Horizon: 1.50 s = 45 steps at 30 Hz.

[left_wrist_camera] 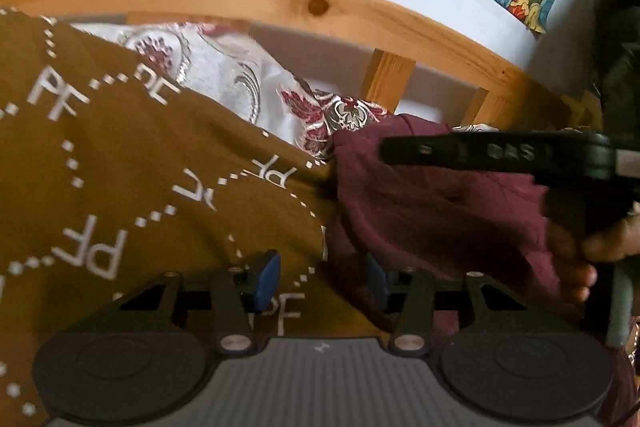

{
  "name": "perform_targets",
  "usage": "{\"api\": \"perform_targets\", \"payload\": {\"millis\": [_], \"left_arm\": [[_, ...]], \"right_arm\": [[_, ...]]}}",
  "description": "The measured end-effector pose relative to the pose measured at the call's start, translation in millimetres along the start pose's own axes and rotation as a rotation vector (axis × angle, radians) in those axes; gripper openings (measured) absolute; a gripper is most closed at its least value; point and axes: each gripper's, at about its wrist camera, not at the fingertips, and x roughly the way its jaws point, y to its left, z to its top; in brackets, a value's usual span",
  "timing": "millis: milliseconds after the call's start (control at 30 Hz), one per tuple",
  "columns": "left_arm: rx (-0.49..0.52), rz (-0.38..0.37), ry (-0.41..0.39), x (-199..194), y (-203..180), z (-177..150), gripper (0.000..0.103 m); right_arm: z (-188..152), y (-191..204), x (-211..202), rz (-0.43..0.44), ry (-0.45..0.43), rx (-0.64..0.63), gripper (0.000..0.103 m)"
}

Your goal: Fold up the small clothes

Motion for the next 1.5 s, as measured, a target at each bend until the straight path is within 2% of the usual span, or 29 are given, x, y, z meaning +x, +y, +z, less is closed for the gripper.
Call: {"api": "perform_targets", "payload": {"millis": [33,67,100,133,167,200,267,400,533,600,633,667,700,733,767,800,867,967,1033,1167,1333,1500], "left_arm": [[-0.001,-0.013,0.006,3,0,0,0.038],[0.002,-0.026,0.014,6,0,0,0.019],[0.008,-0.035,0.013,6,-1,0,0.004],[0.013,-0.036,0.005,5,-2,-1,0.004],[0.017,-0.031,-0.006,4,-4,-2,0.002],[0.022,-0.021,-0.016,2,-5,-3,0.001],[0.021,0.007,-0.023,-1,-6,-4,0.001],[-0.019,0.034,-0.023,-2,-2,-1,0.000],[-0.039,0.034,0.017,-1,0,1,0.004],[-0.055,0.040,0.016,-6,0,0,0.012],[-0.060,0.040,0.013,-9,0,-1,0.015],[-0.060,0.038,0.010,-13,-1,-2,0.025],[-0.056,0.041,0.005,-18,-3,-2,0.041],[-0.051,0.049,-0.004,-24,-5,-3,0.052],[-0.045,0.058,-0.018,-31,-6,-5,0.068],[-0.037,0.062,-0.036,-39,-8,-6,0.077],[-0.008,0.061,-0.061,-55,-14,-10,0.085],[0.049,0.073,-0.083,-79,-28,-18,0.102],[0.081,0.071,-0.096,-94,-38,-27,0.102],[0.160,0.031,-0.051,-120,-62,-52,0.102],[0.288,-0.057,0.034,-151,-84,-99,0.102],[0.452,-0.135,0.121,-170,-97,-139,0.102]], "right_arm": [[4,-2,12,0.018,0.013,0.014,0.042],[5,-3,18,0.035,0.024,0.020,0.042],[7,-4,26,0.051,0.037,0.022,0.040],[6,-3,31,0.052,0.046,0.015,0.030],[6,-1,36,0.044,0.064,-0.005,0.005],[5,1,40,0.025,0.079,-0.028,0.001],[5,2,42,-0.002,0.065,-0.043,0.001],[7,-2,35,-0.053,-0.024,-0.048,0.000],[4,-4,41,-0.065,0.008,-0.035,0.001],[1,-5,36,-0.033,0.017,-0.010,0.009],[0,-6,29,-0.032,0.008,-0.006,0.021],[-1,-6,22,-0.035,-0.004,-0.011,0.030],[-3,-6,12,-0.040,-0.017,-0.026,0.033],[-6,-6,-1,-0.046,-0.025,-0.049,0.040],[-9,-6,-12,-0.053,-0.029,-0.066,0.044],[-14,-6,-24,-0.060,-0.033,-0.081,0.047],[-27,-8,-53,-0.075,-0.036,-0.112,0.059],[-57,-8,-101,-0.123,-0.039,-0.151,0.070],[-81,-8,-135,-0.163,-0.041,-0.165,0.078],[-133,0,-202,-0.244,-0.050,-0.199,0.095],[-193,15,-271,-0.300,-0.024,-0.200,0.100],[-250,26,-315,-0.361,0.060,-0.202,0.102]]}}
